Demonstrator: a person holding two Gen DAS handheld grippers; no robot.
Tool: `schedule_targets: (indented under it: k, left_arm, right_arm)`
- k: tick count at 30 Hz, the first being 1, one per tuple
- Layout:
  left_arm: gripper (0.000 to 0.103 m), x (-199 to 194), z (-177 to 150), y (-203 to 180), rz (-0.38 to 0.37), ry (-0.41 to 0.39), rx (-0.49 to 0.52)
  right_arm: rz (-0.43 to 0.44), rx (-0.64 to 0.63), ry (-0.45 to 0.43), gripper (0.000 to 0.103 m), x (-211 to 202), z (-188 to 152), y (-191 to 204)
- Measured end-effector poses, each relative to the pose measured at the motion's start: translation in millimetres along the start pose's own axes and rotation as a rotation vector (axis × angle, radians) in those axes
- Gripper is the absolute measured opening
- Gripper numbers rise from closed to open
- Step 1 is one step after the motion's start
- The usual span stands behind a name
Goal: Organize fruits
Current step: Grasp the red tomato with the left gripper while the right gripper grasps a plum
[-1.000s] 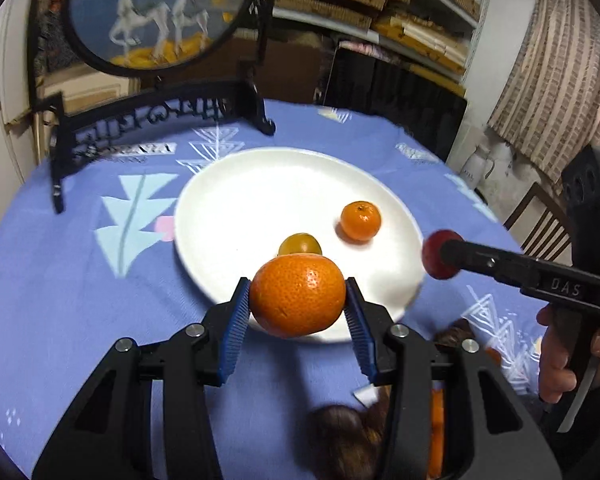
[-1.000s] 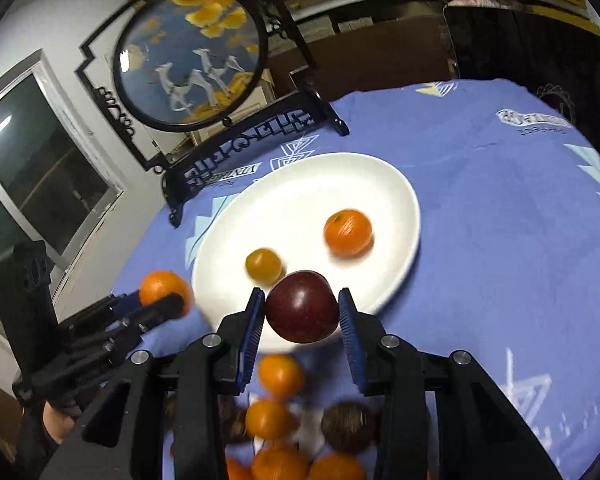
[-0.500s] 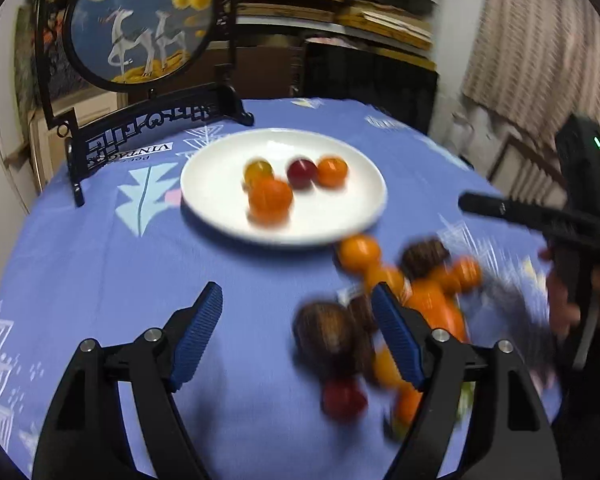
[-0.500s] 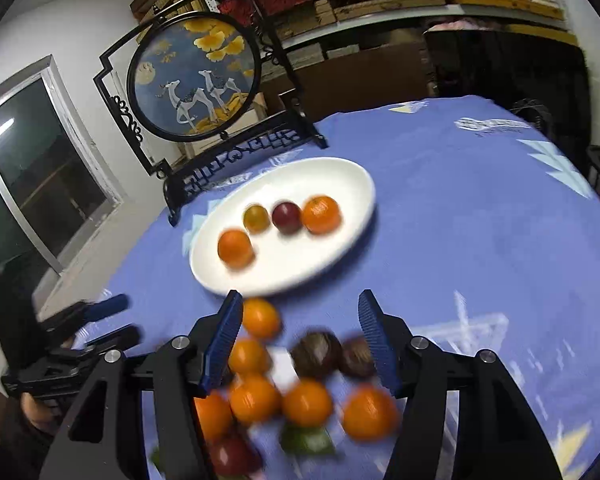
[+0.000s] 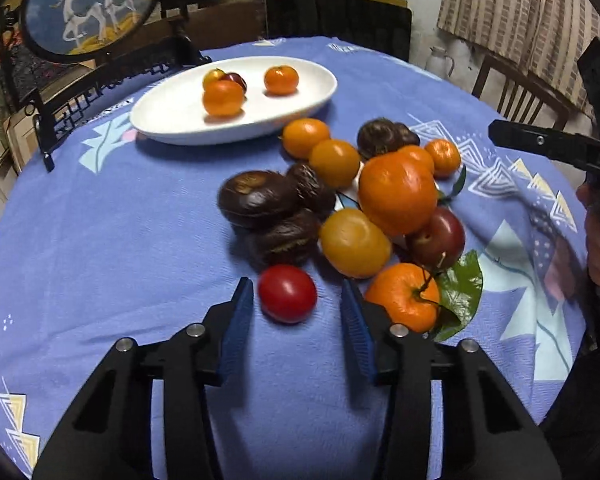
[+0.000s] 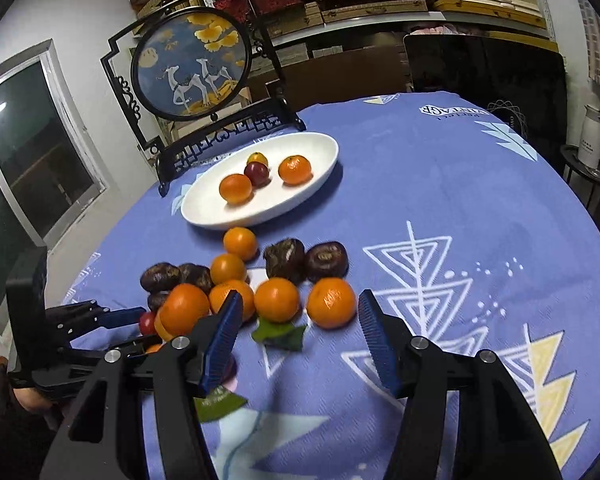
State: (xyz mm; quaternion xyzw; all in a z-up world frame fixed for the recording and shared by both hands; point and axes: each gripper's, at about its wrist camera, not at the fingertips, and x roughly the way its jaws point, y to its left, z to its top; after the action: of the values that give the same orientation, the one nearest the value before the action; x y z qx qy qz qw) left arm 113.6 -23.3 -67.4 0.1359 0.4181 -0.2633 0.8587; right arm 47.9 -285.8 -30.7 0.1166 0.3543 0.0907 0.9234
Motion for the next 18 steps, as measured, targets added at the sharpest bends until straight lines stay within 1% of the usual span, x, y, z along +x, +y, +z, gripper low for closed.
schedule_targets:
  k: [1,2,3,4,6,7,9,11,12,15,18]
  left_arm:
    - [0.041,1.3,-0.2,1.2,-0.001,0.002,-0.006]
    - [0.032,1.2,0.0,3.2,-0.005,-0.002,-0.018]
    - [0.028,0.4,-0.3,4.7,-0.013,-0.009,-0.025]
    - [0.028,-1.2,-1.3,7.0,-0.027,-0.019,-0.037]
    - [0.028,-6.9,-2.2,7.8,-0.015,-0.053,-0.049]
    - [0.028,-12.4,-3.4,9.6,-0.011,-0.084,-0.059]
    - [0.028,-21.6,-5.3,15.2,-0.013,-0.135,-0.093]
    - [0.028,-25.6,-6.2,22.8,-0.023,-0.155,-0.134]
    - [0.028,-26.5,-5.7,25.0,-0.024,-0.159,-0.147]
    - [0.028,-28.7,-5.4,23.7,-0.024,-0.167,-0.142]
    - [0.028,-31.0,-5.6,24.7,-0.028,-0.176,-0.148]
  right_arm:
    - [-0.001,-0.002,0.006,0.060,-0.3,-2.1,-0.3]
    - [0.002,-0.003,0.015,0.060,0.0,-4.6,-0.5]
    - [0.006,-0.007,0.024,0.060,0.8,-6.6,-0.3]
    - [0.012,-0.020,0.040,0.060,2.8,-9.8,1.8]
    - [0.027,-0.048,0.068,0.060,6.2,-15.4,7.2]
    - [0.039,-0.062,0.081,0.060,7.2,-17.7,10.7]
    - [0.087,-0.117,0.122,0.059,11.4,-25.2,26.0]
    - [0.113,-0.191,0.146,0.059,15.5,-31.8,45.5]
    - [0.111,-0.221,0.152,0.059,18.0,-34.5,53.2]
    - [0.072,-0.289,0.162,0.059,27.3,-39.4,72.5]
    - [0.046,-0.304,0.172,0.059,38.1,-39.6,80.6]
